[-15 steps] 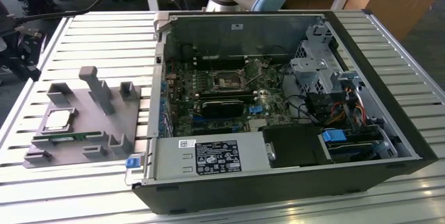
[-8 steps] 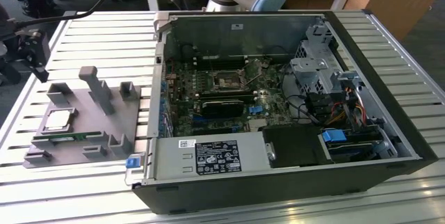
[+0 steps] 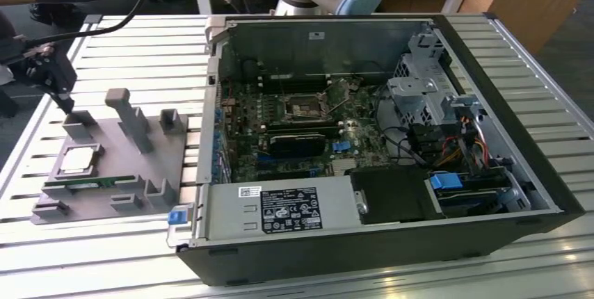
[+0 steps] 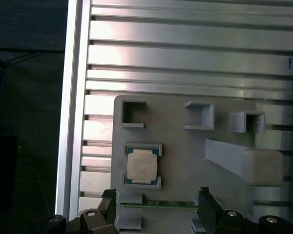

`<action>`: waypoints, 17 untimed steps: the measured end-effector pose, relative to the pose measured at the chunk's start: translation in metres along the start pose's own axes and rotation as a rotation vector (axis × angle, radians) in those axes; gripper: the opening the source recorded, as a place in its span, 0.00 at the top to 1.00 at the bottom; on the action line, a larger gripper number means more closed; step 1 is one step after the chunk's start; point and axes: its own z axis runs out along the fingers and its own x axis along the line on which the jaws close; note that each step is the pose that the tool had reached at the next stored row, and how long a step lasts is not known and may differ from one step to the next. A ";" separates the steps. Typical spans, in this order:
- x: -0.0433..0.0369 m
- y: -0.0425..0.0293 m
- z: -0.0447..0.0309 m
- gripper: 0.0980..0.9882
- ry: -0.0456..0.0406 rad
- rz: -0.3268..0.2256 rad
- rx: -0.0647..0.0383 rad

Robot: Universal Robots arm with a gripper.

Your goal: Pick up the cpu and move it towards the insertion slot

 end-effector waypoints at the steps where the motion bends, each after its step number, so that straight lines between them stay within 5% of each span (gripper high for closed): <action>1: 0.0002 -0.0004 0.0018 0.26 0.0002 0.000 0.000; 8: 0.0007 -0.0029 0.0137 0.26 0.0008 0.000 0.000; 17: 0.0011 -0.0053 0.0200 0.26 0.0011 0.000 -0.001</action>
